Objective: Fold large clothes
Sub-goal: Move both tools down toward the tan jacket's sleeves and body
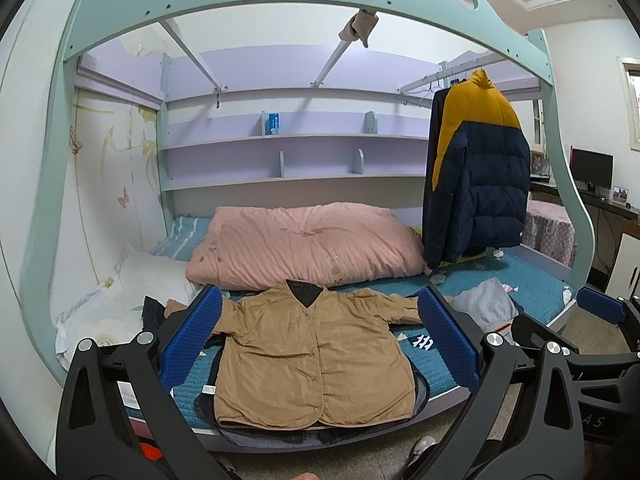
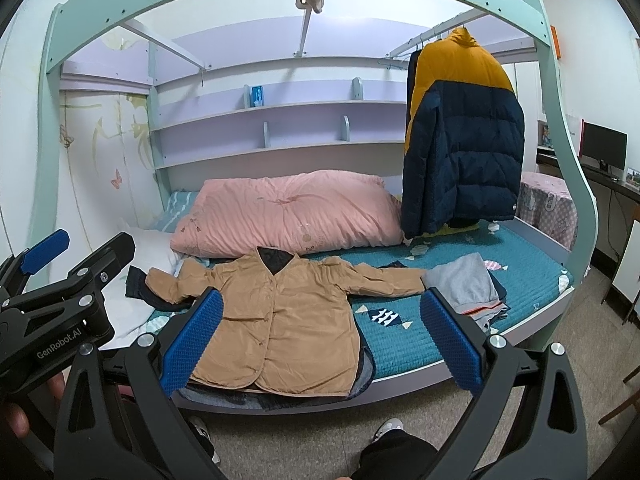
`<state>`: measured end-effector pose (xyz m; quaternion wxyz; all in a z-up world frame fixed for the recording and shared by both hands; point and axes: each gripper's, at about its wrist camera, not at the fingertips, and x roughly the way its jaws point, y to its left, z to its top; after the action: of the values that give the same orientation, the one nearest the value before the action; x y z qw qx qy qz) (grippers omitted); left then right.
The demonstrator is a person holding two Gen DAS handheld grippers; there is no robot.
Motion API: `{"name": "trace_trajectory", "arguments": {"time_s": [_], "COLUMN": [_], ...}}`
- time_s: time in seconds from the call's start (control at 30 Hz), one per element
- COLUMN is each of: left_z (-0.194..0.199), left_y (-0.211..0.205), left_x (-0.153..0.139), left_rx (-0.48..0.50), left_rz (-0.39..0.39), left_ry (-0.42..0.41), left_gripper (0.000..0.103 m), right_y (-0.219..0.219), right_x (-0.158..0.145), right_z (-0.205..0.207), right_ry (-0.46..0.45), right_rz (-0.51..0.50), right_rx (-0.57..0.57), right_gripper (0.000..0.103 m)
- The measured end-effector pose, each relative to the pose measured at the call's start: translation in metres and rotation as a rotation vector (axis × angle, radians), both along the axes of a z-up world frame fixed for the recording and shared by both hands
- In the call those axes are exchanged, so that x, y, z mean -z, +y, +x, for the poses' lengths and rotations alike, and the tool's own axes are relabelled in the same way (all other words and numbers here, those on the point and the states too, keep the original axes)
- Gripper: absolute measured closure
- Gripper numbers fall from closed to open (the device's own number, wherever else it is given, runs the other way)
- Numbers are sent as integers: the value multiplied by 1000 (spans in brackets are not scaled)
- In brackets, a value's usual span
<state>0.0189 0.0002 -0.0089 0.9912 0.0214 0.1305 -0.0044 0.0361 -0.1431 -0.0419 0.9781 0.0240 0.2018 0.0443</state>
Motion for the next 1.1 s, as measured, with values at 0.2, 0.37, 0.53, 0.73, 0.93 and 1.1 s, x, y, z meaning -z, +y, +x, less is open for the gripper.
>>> {"name": "trace_trajectory", "arguments": {"time_s": [0.2,0.37,0.53,0.73,0.93,1.1], "left_z": [28,61,103,153,212,255], "left_y": [-4,0,4,16,37,66], "left_x": [17,32,48,67,96,122], "left_rx": [-9,-14,-28,-41,-68,-111], "left_rz": [20,26,34,28,15,15], "left_ry": [45,97,143,198,257,314], "left_gripper": [5,5,5,5,5,5], "right_y": [-2,0,5,13,31,56], "right_x": [13,28,41,60,85,108], "right_z": [28,58,95,140,196,246], "right_ry": [43,91,135,180,246,297], "right_rz": [0,-3,-5,-17,-39,-62], "right_rx": [-2,-6,-8,-12,-31,-70], "right_gripper": [8,7,8,8,8,8]}}
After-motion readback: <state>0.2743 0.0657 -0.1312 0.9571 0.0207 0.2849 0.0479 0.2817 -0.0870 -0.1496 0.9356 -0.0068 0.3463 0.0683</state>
